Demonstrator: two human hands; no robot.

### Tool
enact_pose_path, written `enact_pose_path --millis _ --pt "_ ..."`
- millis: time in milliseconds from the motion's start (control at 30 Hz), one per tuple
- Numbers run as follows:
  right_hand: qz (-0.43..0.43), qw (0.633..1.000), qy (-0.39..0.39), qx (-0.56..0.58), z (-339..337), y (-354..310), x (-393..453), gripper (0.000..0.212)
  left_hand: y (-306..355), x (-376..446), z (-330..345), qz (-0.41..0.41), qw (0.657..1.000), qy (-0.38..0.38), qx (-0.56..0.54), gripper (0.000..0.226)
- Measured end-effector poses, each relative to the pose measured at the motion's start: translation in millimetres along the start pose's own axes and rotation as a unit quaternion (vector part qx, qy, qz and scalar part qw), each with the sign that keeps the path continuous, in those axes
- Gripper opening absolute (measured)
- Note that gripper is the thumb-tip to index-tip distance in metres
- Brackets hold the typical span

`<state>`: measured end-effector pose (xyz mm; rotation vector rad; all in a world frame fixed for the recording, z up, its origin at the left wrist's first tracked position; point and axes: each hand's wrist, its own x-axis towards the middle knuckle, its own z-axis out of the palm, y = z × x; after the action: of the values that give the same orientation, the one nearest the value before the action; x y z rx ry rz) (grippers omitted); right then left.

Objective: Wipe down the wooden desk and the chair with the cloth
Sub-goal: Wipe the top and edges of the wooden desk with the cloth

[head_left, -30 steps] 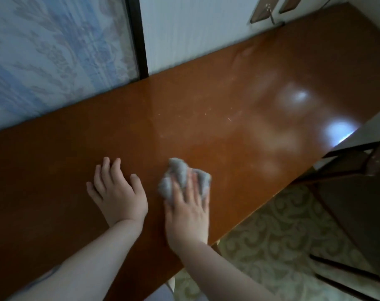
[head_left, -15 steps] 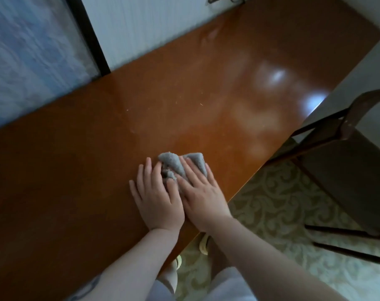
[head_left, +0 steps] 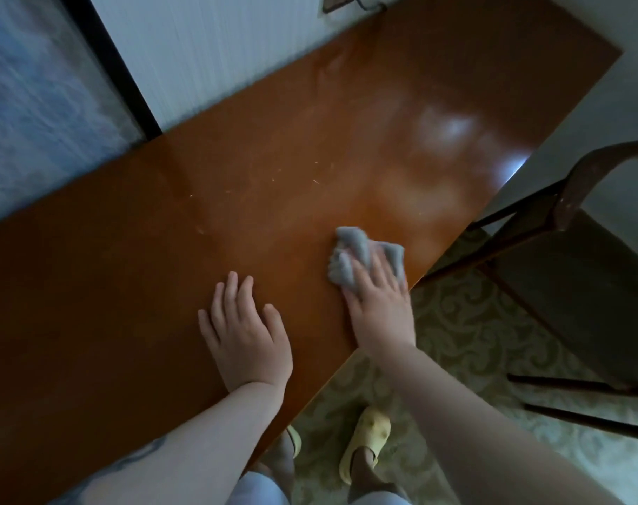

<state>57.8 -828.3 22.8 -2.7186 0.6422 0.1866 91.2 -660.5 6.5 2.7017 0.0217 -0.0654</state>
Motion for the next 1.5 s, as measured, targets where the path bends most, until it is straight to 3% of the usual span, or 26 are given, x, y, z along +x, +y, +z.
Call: enact_pose_path --millis 67,100,167,233,300,367,433,500,533,600,667,700,733,833,900,1000,1100,1167,1267,1333,1400,1500 --pt "0.099 0.992 0.076 0.009 11 -3 -19 0.050 0 0 0 -0.001 1.000 -0.001 0.001 0.050" --pt "0.082 0.993 0.088 0.000 19 -14 -33 0.050 0 1 0 -0.001 1.000 0.000 -0.001 0.050" --pt "-0.054 0.998 0.031 -0.011 31 -43 -52 0.053 0 1 0 0.000 1.000 0.006 -0.010 0.050" --pt "-0.208 0.976 -0.064 -0.033 23 -54 -37 0.051 -1 1 0 0.000 1.000 0.013 -0.025 0.051" --pt "-0.237 0.966 -0.084 -0.060 12 -41 -5 0.050 -3 0 0 0.002 1.000 0.015 -0.026 0.051" --pt "-0.082 0.996 -0.022 -0.028 6 -12 16 0.050 -4 -1 1 0.004 1.000 0.012 -0.019 0.051" --pt "0.115 0.991 0.072 0.020 6 4 8 0.052 -2 -2 1 0.004 1.000 0.012 -0.015 0.051" --pt "0.186 0.977 0.101 0.031 20 -15 -12 0.055 -2 -2 2 0.004 1.000 0.012 -0.016 0.051" --pt "0.146 0.985 0.087 0.022 26 -33 -22 0.055 -2 -1 2 0.004 1.000 0.012 -0.019 0.051" --pt "-0.035 0.999 0.017 -0.004 34 -62 -35 0.054 -2 0 1 0.000 1.000 0.017 -0.027 0.050" --pt "-0.194 0.979 -0.052 -0.044 22 -58 -20 0.053 -1 0 0 0.001 1.000 0.019 -0.025 0.049" --pt "-0.209 0.974 -0.065 -0.054 17 -47 -7 0.053 -1 -1 -1 0.002 1.000 0.017 -0.021 0.049" --pt "-0.175 0.981 -0.057 -0.056 11 -32 5 0.053 -1 0 0 0.002 1.000 0.014 -0.019 0.049" --pt "0.080 0.995 0.055 0.008 5 0 4 0.053 -1 -1 0 0.000 1.000 0.009 -0.017 0.050" --pt "0.117 0.990 0.084 0.005 18 -16 -21 0.053 -1 0 0 -0.002 1.000 0.005 -0.017 0.049" --pt "-0.069 0.997 -0.030 -0.035 26 -48 -44 0.053 -1 0 1 0.000 1.000 0.000 -0.010 0.047" --pt "-0.235 0.960 -0.130 -0.080 4 -45 -12 0.053 -2 1 0 0.000 1.000 0.003 0.003 0.049" --pt "-0.184 0.973 -0.121 -0.075 -7 -27 13 0.054 -2 0 0 -0.005 1.000 -0.003 0.010 0.048" --pt "-0.004 0.999 -0.012 -0.040 -2 -8 7 0.055 0 -1 0 -0.011 1.000 0.002 0.011 0.051" --pt "-0.021 0.999 -0.022 -0.043 7 -15 -14 0.059 2 0 1 -0.010 1.000 0.007 0.007 0.052" --pt "-0.150 0.983 -0.088 -0.059 12 -22 -22 0.058 3 0 2 -0.013 1.000 0.013 0.008 0.051" --pt "-0.368 0.911 -0.153 -0.106 -3 -19 24 0.053 5 2 1 -0.021 0.999 0.013 0.026 0.051"
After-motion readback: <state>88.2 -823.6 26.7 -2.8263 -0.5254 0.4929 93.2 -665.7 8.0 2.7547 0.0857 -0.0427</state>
